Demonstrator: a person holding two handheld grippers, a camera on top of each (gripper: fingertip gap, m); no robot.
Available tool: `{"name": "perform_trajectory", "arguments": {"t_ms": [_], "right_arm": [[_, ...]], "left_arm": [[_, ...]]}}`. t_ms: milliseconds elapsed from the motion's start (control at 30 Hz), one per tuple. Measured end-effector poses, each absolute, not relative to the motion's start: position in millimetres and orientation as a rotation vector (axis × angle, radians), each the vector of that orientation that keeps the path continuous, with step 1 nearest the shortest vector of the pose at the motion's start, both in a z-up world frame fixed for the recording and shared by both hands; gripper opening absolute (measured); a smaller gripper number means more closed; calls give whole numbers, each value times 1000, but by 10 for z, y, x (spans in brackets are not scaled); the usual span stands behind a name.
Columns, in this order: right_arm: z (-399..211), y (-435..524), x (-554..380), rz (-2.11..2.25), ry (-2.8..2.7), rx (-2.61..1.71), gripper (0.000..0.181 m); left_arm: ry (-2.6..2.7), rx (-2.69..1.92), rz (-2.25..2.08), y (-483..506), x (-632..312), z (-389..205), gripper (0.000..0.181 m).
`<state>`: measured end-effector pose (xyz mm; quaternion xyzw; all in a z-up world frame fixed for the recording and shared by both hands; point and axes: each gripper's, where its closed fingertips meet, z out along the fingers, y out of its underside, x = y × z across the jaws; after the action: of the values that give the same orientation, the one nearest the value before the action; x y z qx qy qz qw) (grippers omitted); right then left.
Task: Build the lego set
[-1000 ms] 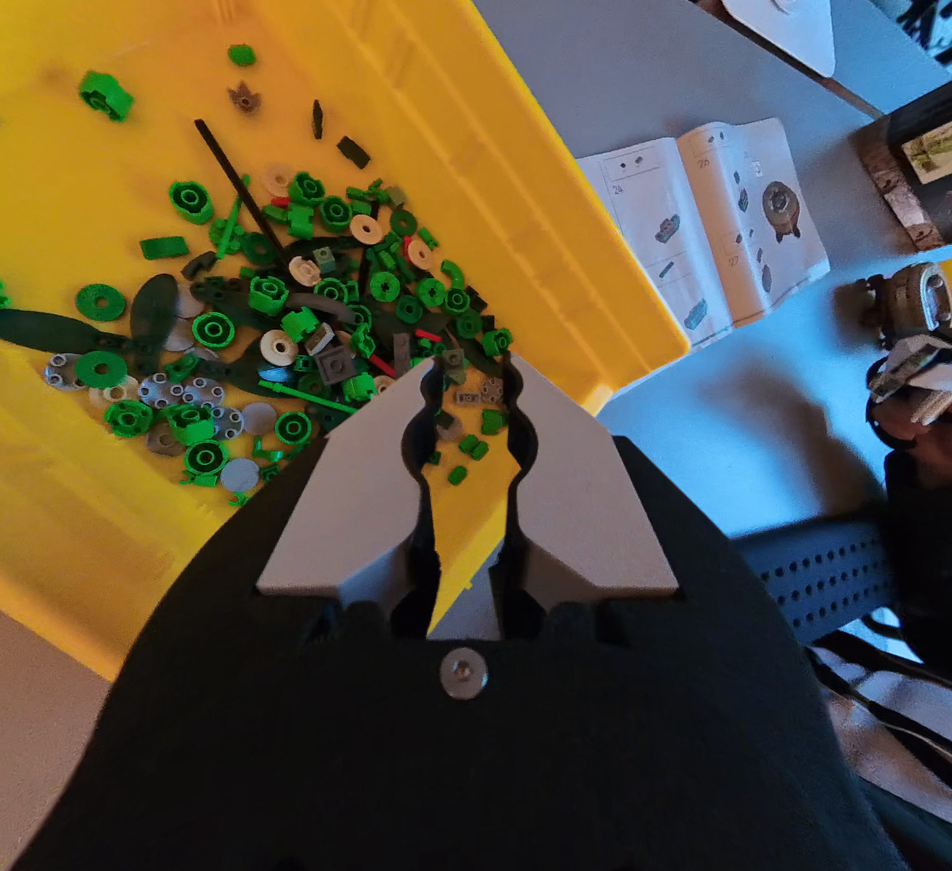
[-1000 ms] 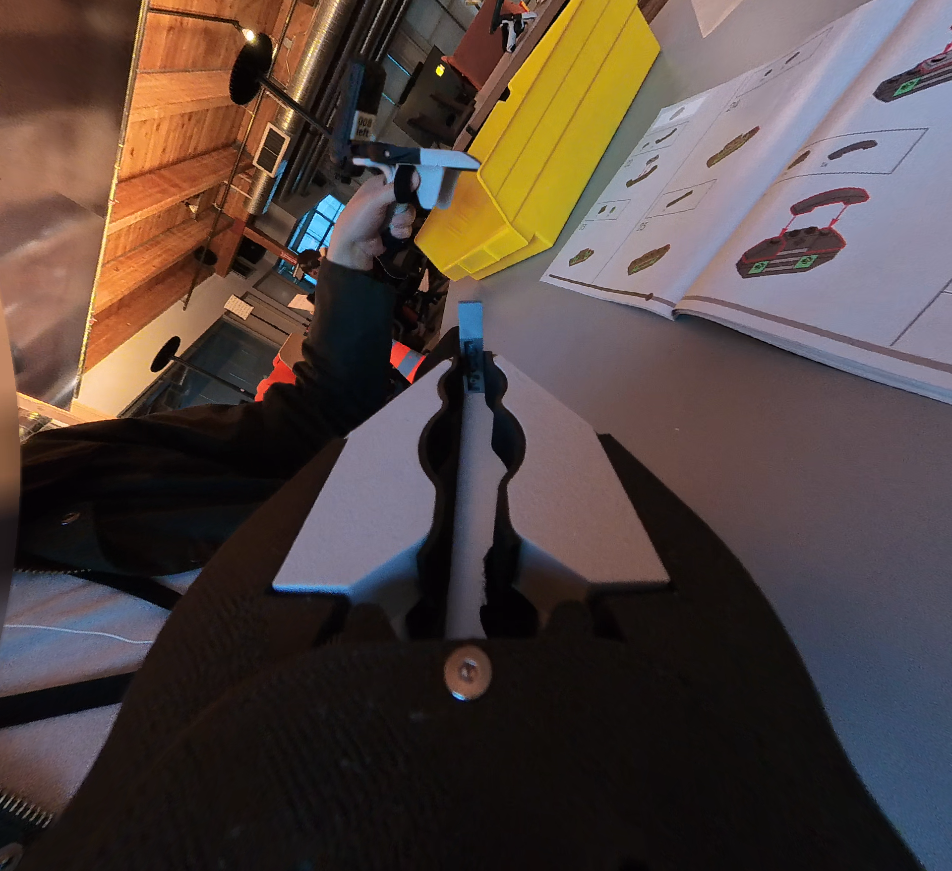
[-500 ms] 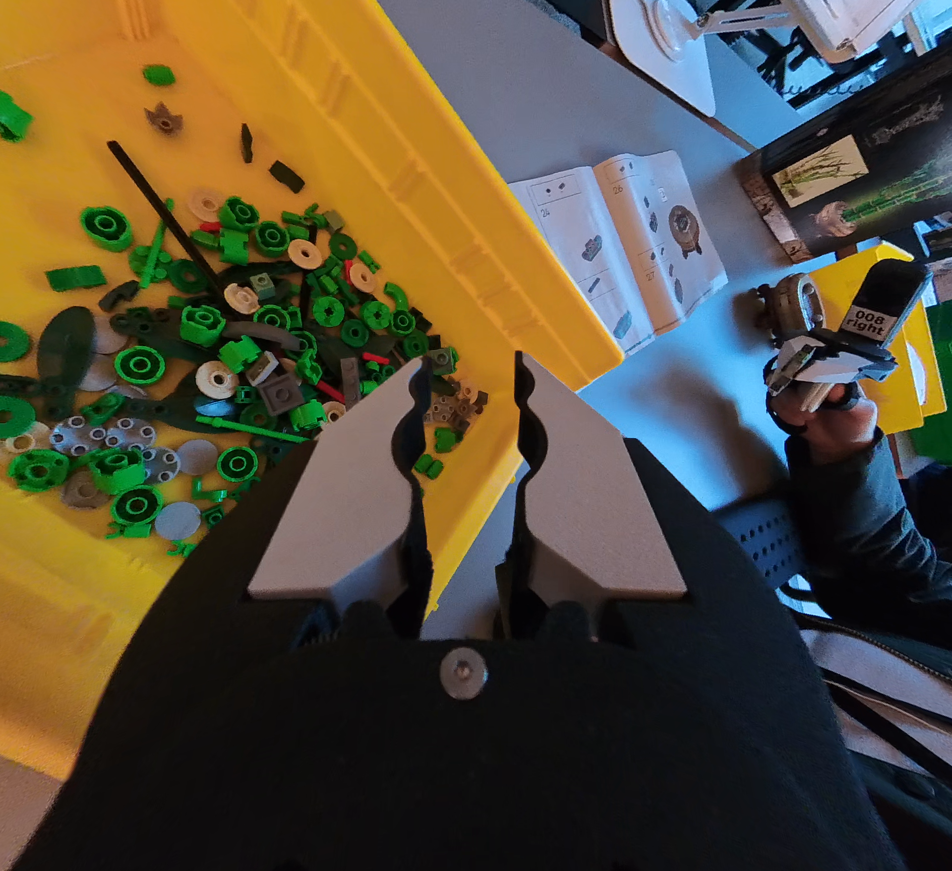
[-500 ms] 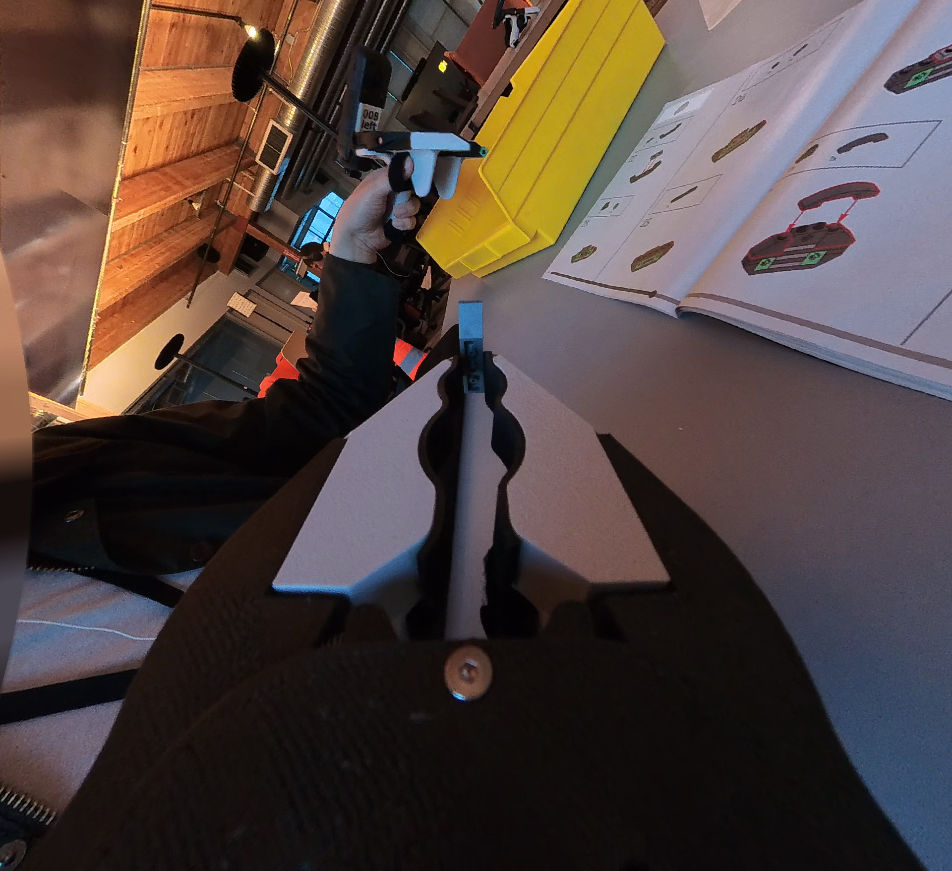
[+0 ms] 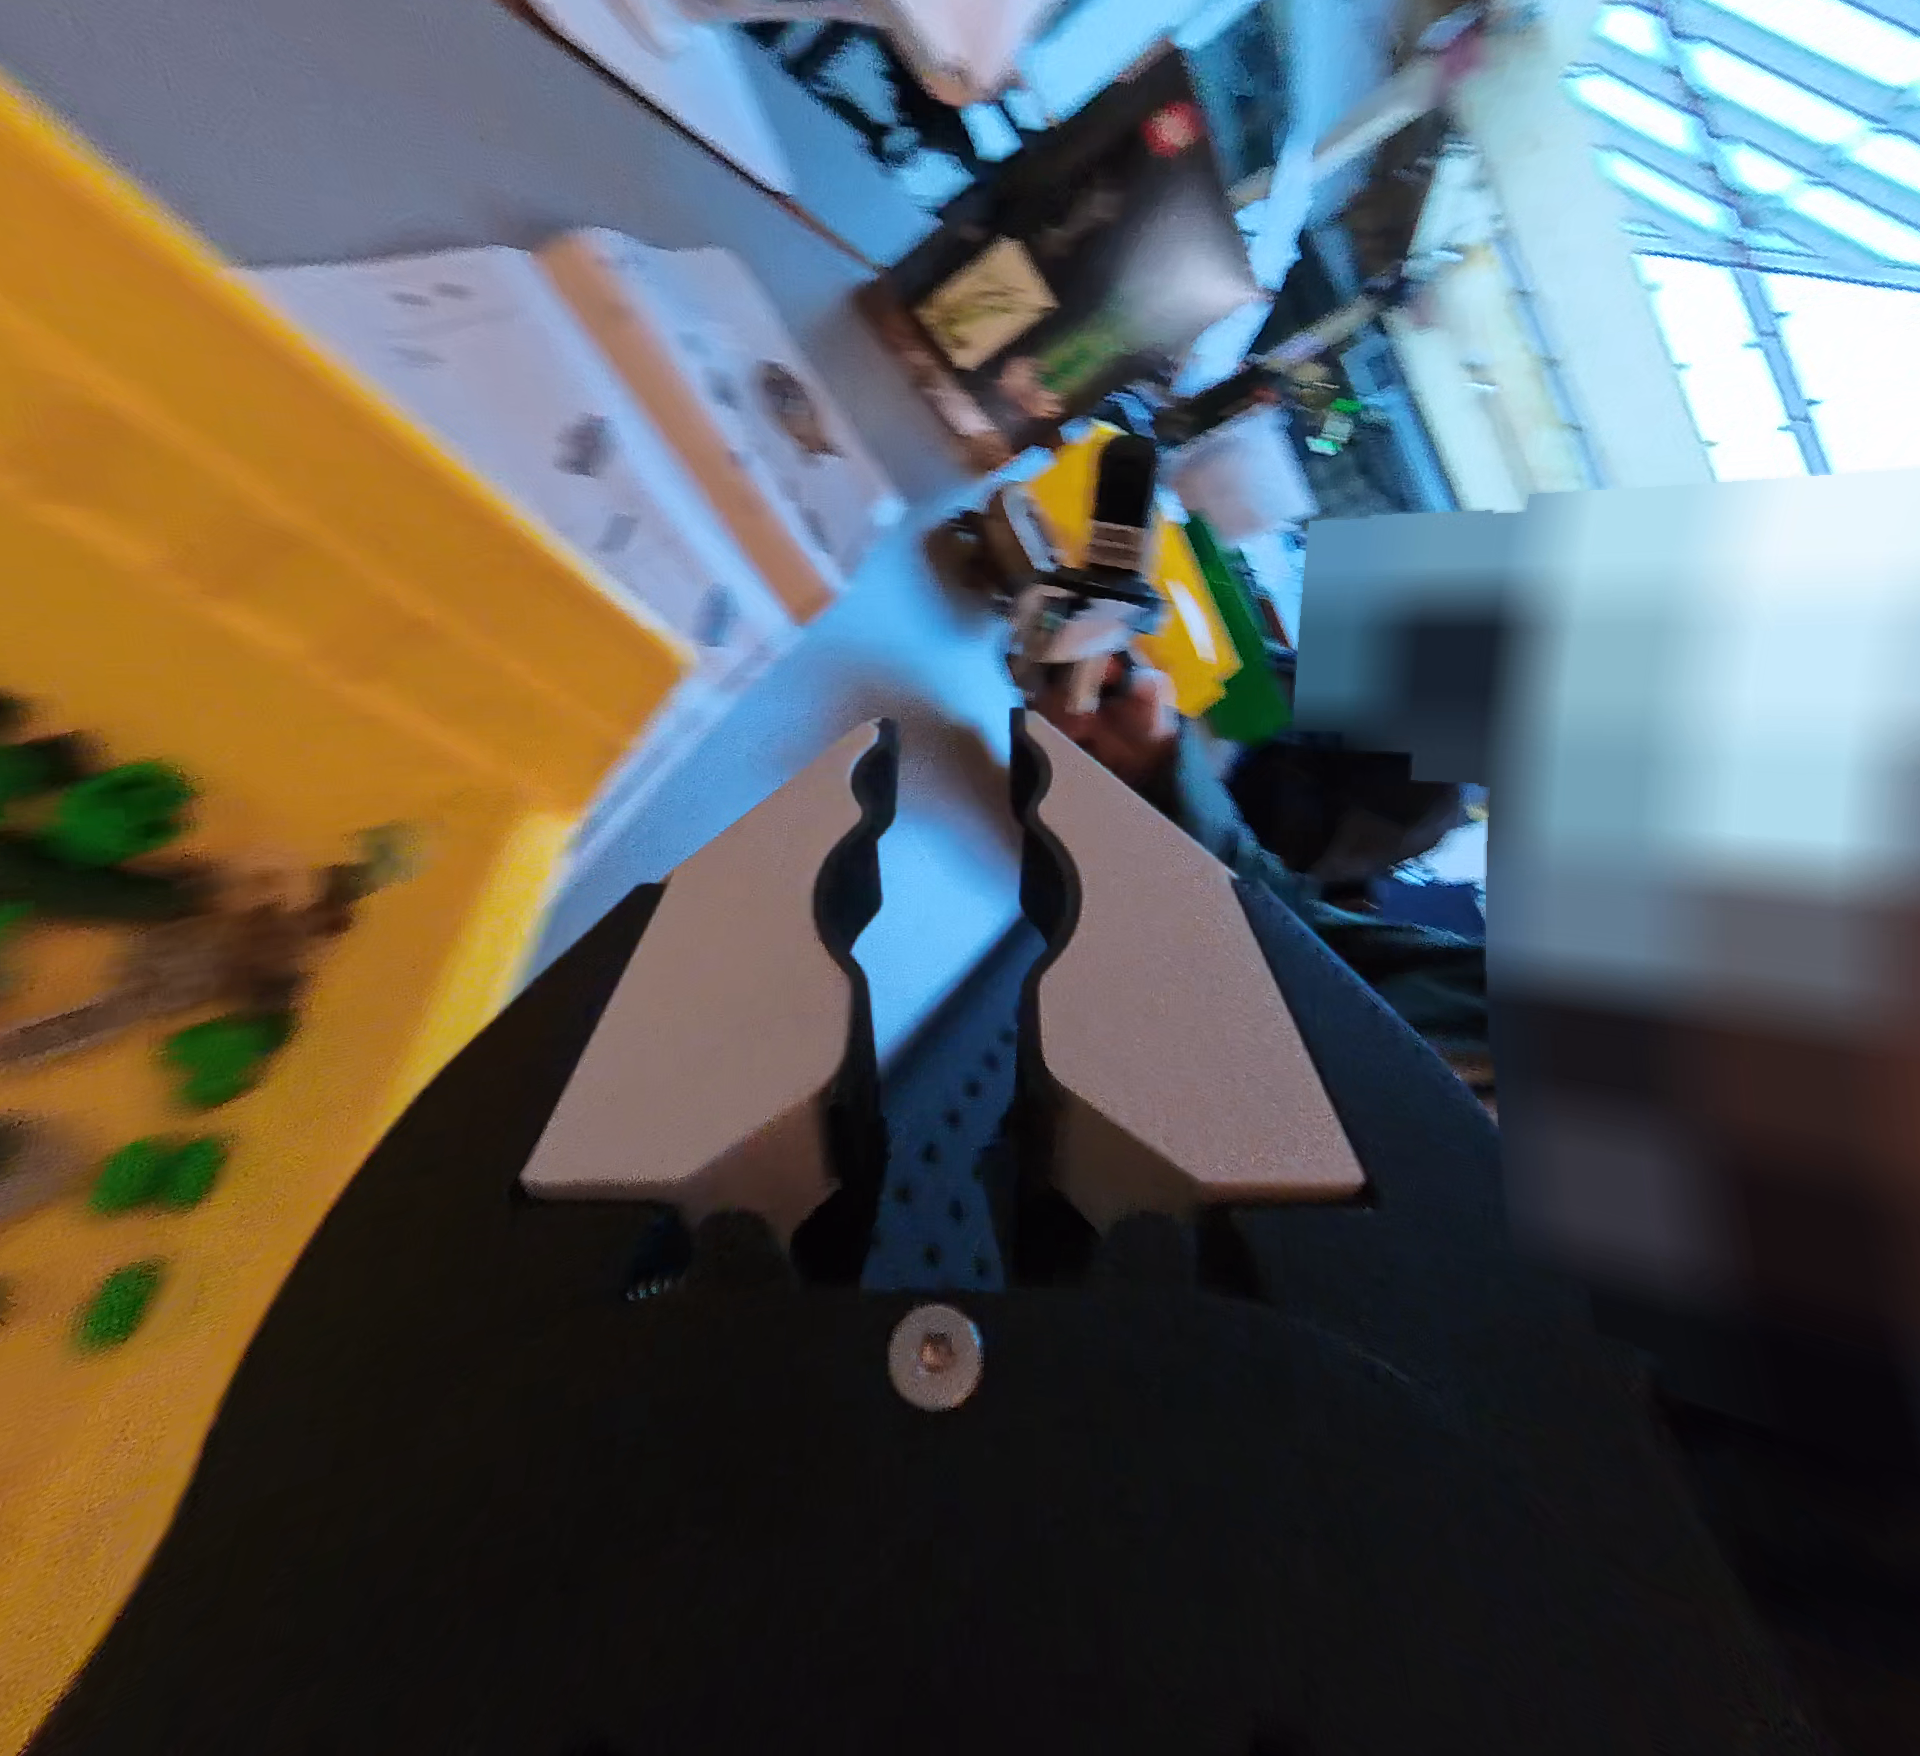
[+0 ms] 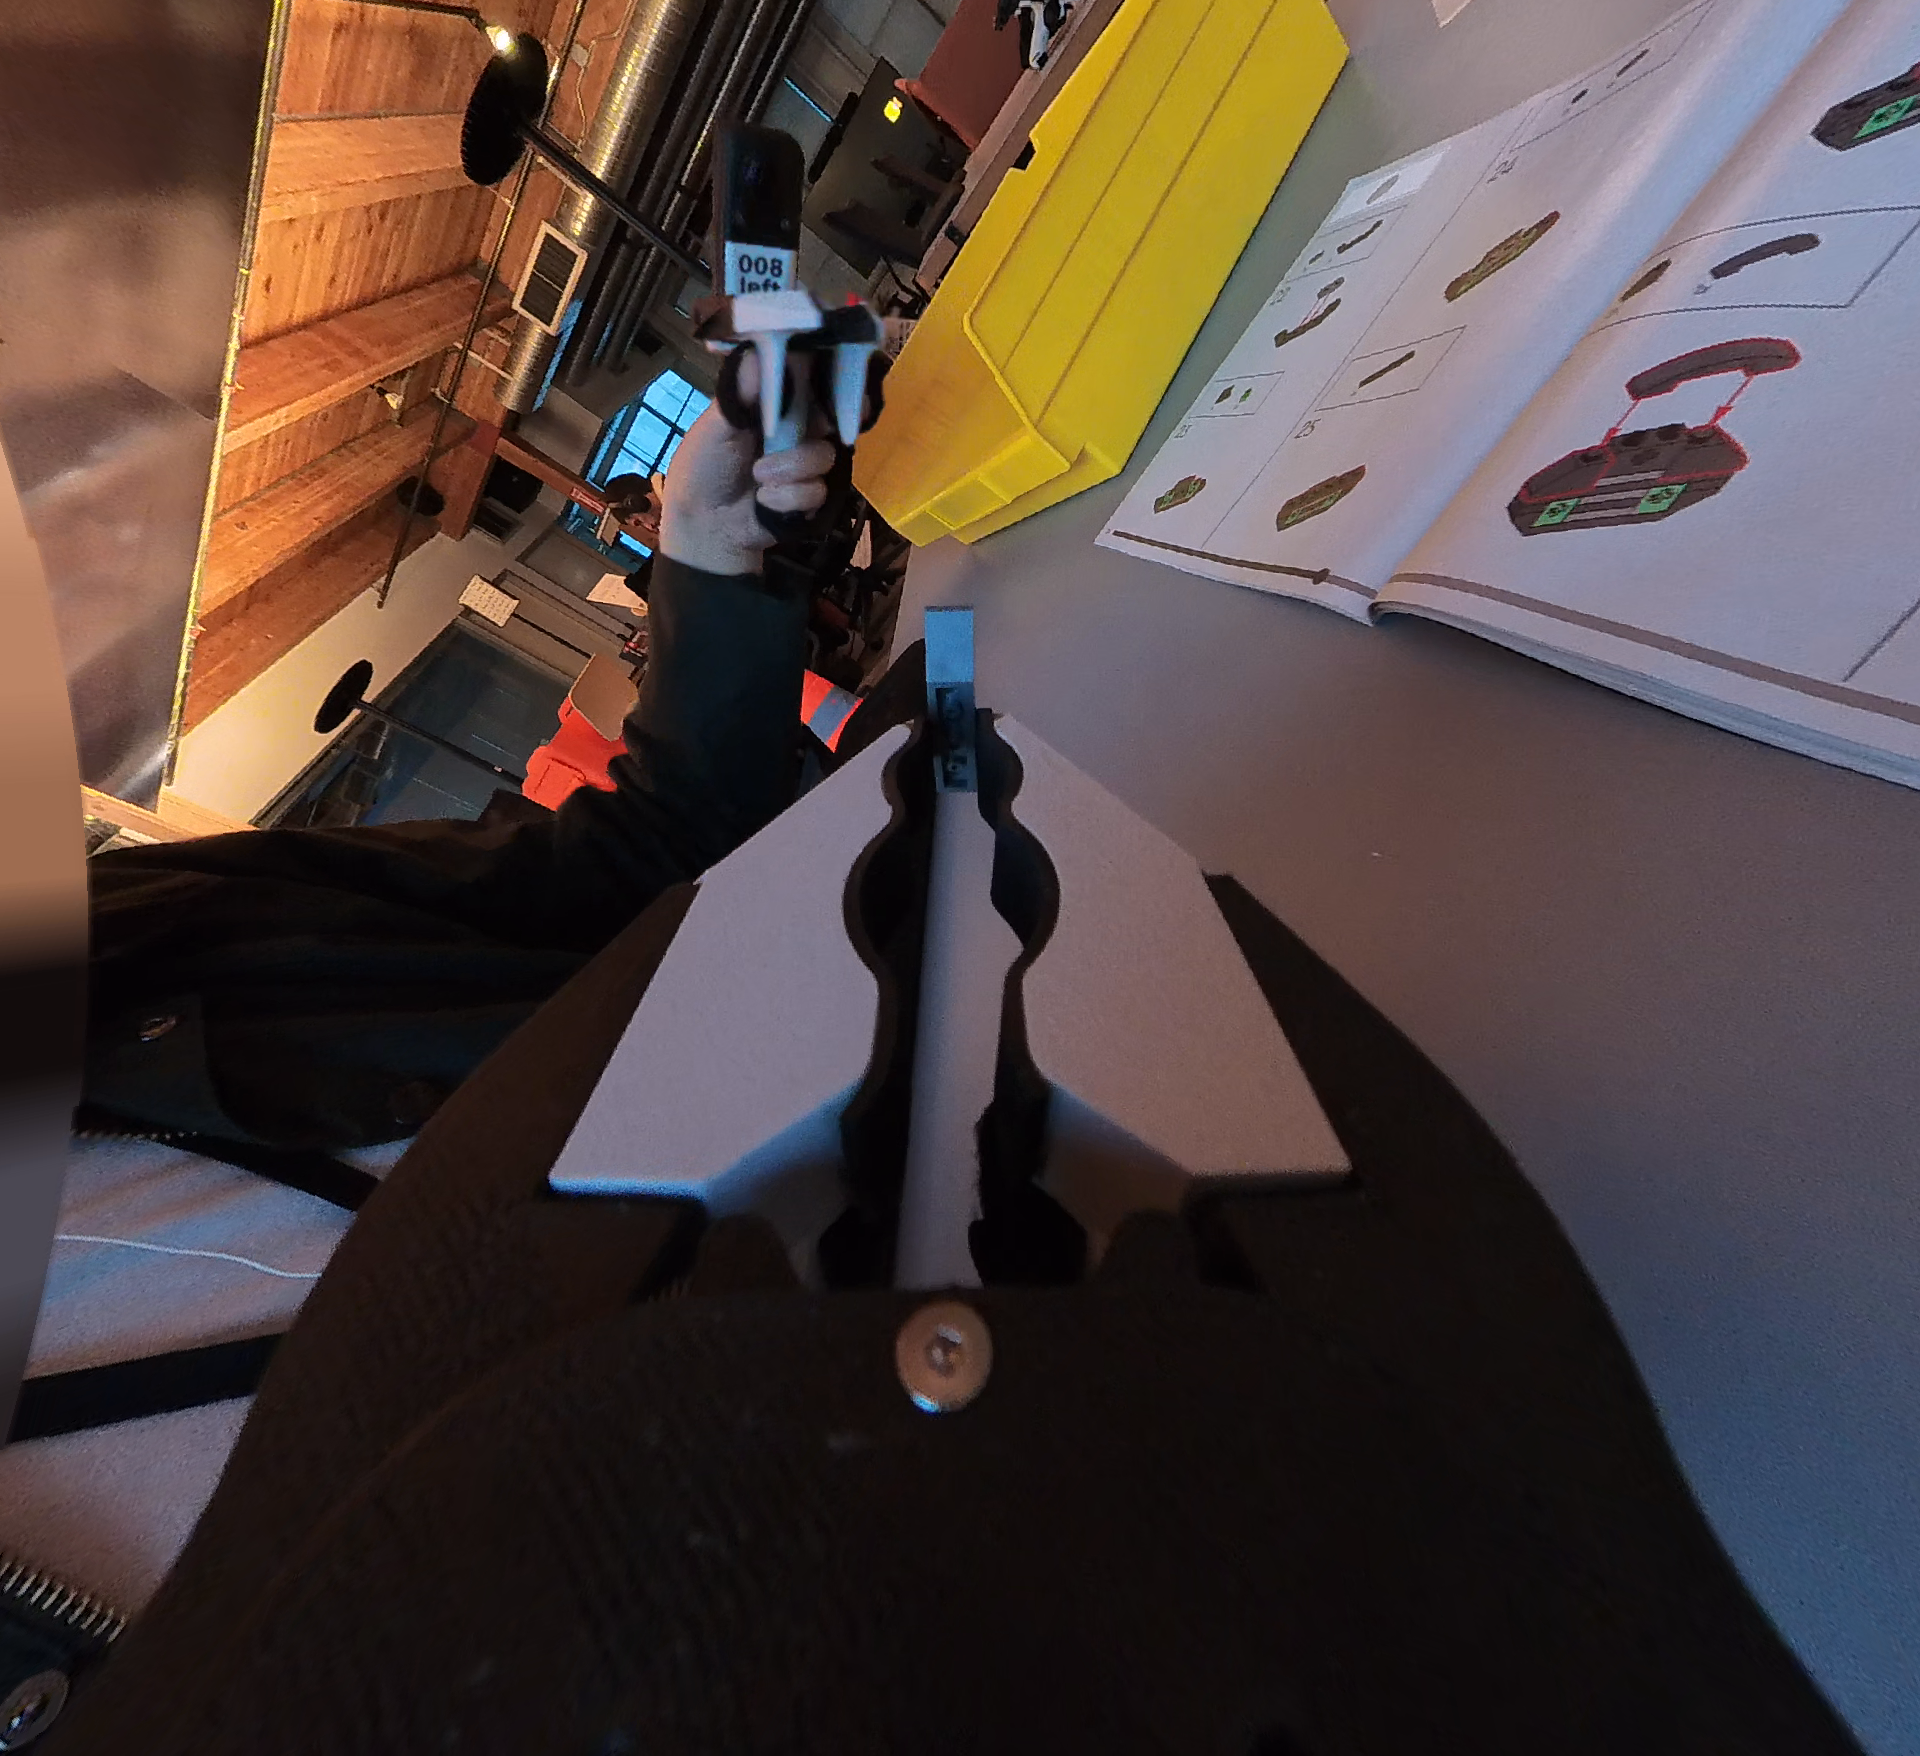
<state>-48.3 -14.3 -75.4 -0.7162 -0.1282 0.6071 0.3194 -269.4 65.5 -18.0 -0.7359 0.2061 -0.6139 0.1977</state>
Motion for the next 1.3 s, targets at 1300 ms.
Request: {"name": "perform_trajectory", "arguments": {"t_ms": [1300], "right_arm": [[-658,-82,-478,1663,-523,-1589,5]], "left_arm": [[633,-1724,-984,438,-2948,-827,0]]}}
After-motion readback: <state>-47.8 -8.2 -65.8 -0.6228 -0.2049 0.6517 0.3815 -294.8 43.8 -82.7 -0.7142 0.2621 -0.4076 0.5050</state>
